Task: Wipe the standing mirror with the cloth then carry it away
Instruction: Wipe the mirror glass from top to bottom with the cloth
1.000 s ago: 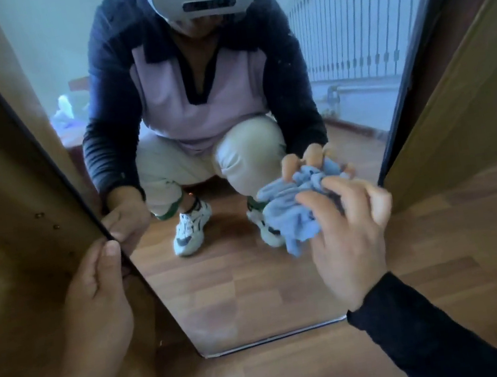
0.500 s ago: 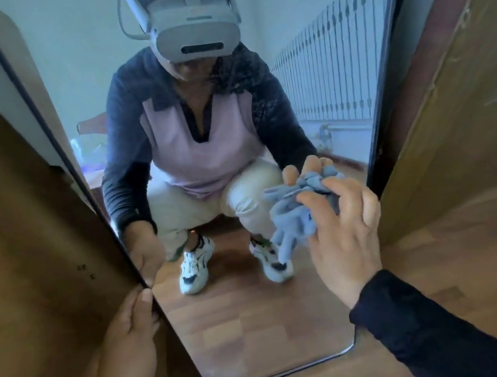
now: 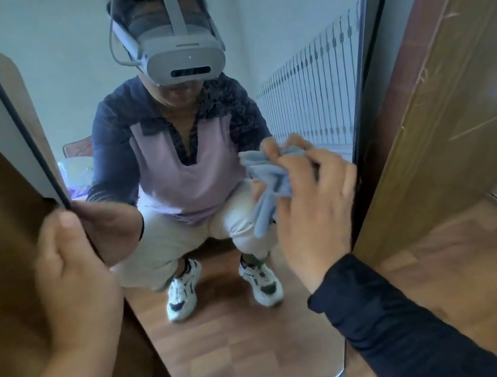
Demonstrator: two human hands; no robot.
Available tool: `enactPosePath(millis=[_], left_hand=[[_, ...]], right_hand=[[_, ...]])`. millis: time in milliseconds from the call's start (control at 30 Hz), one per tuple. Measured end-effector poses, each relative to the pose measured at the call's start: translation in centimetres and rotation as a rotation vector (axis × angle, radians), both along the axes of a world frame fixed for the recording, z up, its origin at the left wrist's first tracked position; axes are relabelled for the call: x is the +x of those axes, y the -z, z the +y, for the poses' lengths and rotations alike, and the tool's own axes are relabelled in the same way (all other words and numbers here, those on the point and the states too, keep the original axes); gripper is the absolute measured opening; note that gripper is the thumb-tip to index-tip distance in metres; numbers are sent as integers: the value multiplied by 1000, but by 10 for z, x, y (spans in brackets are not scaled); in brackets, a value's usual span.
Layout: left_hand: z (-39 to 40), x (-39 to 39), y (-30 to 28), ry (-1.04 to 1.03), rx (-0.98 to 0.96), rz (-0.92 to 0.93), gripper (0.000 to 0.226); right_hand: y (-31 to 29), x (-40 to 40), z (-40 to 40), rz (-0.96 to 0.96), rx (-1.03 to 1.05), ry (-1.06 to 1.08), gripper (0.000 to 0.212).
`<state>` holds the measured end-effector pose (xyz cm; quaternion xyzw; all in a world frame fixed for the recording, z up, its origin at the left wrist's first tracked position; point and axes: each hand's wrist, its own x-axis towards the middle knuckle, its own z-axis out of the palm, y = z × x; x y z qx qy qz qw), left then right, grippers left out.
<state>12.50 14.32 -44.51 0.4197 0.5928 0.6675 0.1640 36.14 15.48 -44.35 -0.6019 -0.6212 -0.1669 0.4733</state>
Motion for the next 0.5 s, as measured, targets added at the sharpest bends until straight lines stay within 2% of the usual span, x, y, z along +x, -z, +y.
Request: enactPosePath(millis=[100,333,500], left_hand=[[7,13,-26,-121,15,36,32],[-1,11,-28,-75,-80,69,28],[-3,4,-30,-46,-107,106,33]], right_hand=[[-1,-24,0,-142,2,-55,41],[1,-18,-2,-69,-39,-52,51],[-9,-24,-2,-111,-64,-7,44]])
